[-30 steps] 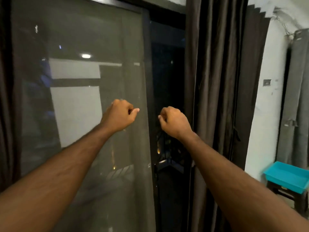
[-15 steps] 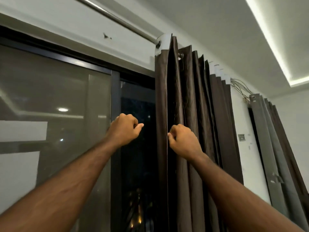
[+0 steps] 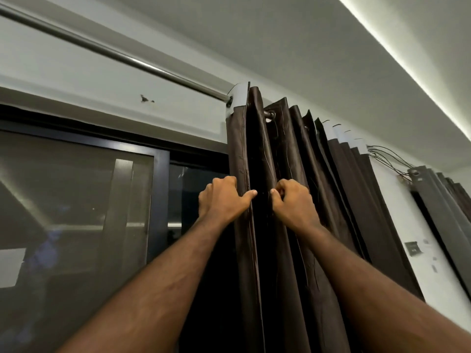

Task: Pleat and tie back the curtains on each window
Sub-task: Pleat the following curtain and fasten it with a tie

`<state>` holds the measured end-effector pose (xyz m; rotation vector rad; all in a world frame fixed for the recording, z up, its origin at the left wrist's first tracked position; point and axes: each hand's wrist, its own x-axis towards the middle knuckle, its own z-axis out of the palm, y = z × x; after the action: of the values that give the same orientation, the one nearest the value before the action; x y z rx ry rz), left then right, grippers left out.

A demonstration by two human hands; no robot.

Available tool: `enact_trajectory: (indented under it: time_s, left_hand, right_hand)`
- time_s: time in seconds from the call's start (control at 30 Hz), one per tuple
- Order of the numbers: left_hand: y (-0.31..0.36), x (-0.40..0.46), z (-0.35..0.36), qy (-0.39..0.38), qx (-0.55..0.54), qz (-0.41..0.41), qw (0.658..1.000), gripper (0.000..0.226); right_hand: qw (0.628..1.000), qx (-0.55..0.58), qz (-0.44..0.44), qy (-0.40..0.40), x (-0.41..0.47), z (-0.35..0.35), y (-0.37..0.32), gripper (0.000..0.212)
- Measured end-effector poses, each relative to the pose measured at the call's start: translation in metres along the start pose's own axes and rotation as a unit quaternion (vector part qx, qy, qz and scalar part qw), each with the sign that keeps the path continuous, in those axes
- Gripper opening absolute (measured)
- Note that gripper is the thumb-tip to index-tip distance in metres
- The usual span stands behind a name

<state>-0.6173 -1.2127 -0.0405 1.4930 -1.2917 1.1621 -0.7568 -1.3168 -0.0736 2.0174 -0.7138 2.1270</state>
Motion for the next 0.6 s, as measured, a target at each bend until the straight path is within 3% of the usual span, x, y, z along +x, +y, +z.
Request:
enact_trajectory:
  time_s: [0.13,0.23,0.37,0.47,0.6]
  left_hand:
    - [0.030,0.020,0.015,0.014,0.070,-0.054,0.996,0.063]
    - [0.044,0.031,0.026,0.018,0.109,-0.078,0.991,0.048]
    - [0.029,0.036,0.022,0.090,0.099,-0.124,0.983,0.015]
    - [-0.010,0.032,-0.007,0.159,0.102,-0.199,0.962,0.013]
    - [-0.040,0.028,-0.031,0.129,0.094,-0.153,0.975,0.021]
  right_hand:
    - [0.999,0.033,-0.007,0.030,0.020,0.008,0.012,0.014]
    - [0.999,0.041,-0.023,0.025,0.034,0.014,0.022,0.012]
    - [0.998,0.069,-0.009,-0.009,0.053,0.018,0.035,0.033]
    - [0.993,0.104,0.012,-0.048,0.062,0.020,0.038,0.047]
    - [0.986,0.149,0.026,-0.067,0.067,0.028,0.028,0.061]
